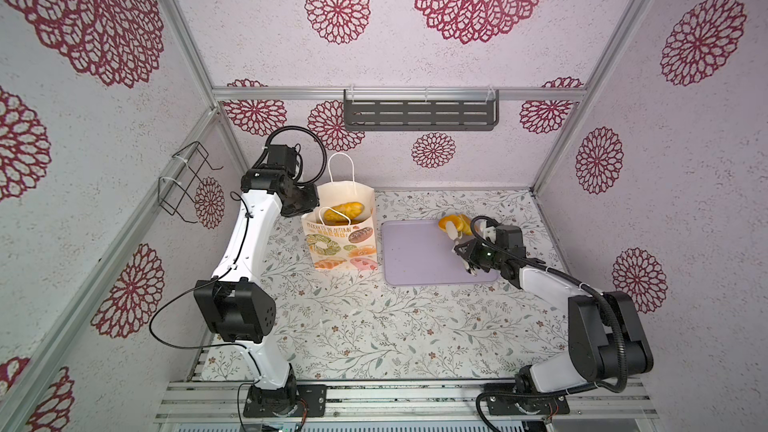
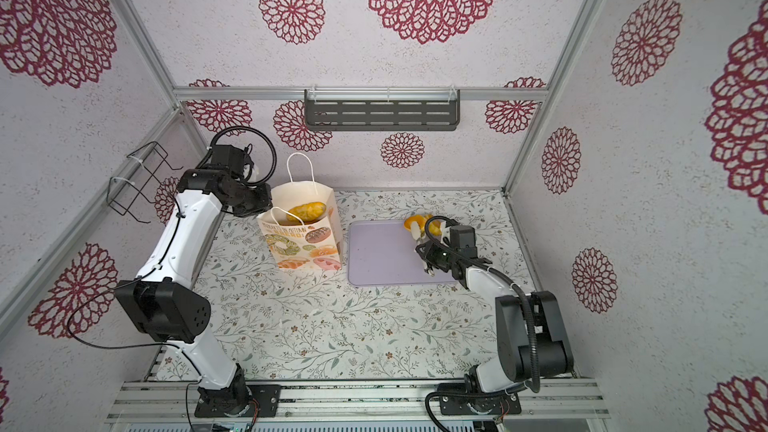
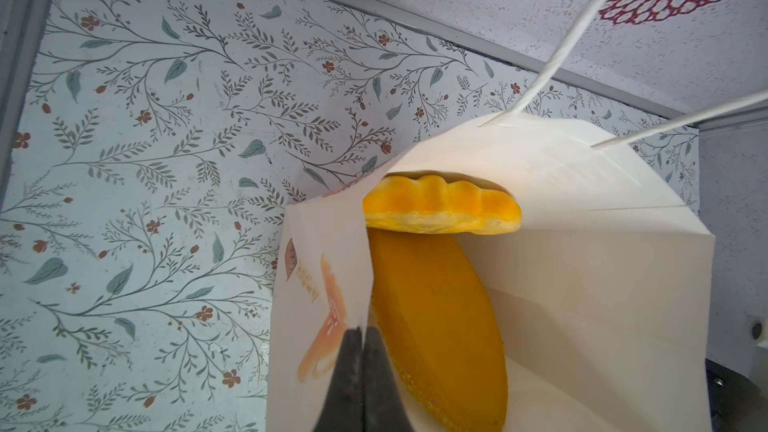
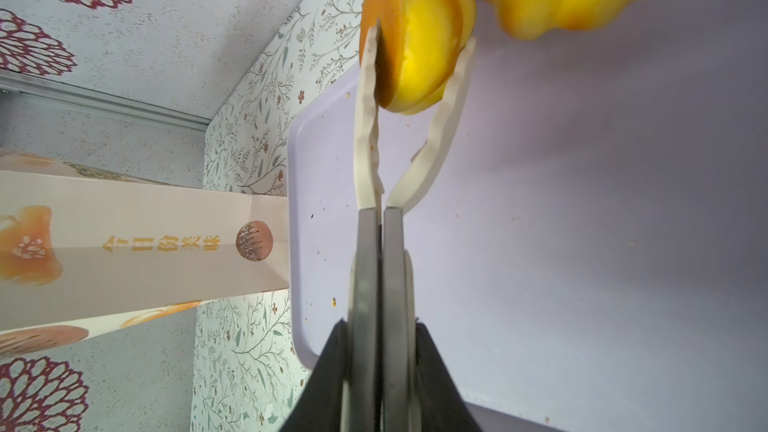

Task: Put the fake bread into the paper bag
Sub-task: 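Close the tongs on the round yellow bun with the right gripper, then lift the round yellow bun and carry it toward the bag opening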

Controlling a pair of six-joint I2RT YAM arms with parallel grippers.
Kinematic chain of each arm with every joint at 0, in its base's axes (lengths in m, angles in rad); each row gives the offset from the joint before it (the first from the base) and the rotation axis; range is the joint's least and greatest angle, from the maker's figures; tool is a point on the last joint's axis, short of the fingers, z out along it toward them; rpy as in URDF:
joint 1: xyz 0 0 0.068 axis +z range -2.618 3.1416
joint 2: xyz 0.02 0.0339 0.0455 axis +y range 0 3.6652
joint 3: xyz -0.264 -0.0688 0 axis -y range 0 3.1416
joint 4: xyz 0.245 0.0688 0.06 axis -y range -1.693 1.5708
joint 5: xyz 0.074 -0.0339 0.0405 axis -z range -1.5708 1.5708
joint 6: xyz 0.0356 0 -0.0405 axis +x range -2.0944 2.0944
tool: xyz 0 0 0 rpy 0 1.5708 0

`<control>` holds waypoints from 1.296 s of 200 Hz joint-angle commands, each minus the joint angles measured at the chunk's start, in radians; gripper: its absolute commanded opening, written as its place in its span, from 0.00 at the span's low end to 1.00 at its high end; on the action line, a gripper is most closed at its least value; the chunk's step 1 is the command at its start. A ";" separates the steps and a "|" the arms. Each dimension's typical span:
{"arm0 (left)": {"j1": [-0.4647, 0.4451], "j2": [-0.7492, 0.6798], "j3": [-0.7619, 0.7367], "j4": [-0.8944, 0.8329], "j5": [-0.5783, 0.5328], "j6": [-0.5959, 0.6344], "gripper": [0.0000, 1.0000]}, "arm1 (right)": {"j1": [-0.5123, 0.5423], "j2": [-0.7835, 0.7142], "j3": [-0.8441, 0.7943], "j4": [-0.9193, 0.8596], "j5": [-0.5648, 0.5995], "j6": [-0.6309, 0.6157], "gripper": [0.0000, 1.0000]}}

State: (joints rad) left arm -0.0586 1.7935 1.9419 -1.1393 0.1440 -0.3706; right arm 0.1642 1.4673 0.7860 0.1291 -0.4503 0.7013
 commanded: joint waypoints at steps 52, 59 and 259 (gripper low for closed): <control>-0.006 -0.017 -0.002 0.013 0.018 -0.003 0.00 | 0.025 -0.196 -0.006 -0.053 0.013 -0.002 0.01; -0.007 -0.019 -0.003 0.014 0.018 -0.003 0.00 | 0.029 -0.210 -0.005 -0.061 0.012 -0.002 0.01; -0.014 -0.038 -0.015 0.025 -0.025 0.005 0.00 | 0.282 -0.275 0.282 -0.199 0.123 -0.050 0.00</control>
State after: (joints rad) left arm -0.0616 1.7897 1.9339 -1.1332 0.1307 -0.3706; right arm 0.4305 1.1988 1.0042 -0.1188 -0.3546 0.6895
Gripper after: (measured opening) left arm 0.040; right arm 0.250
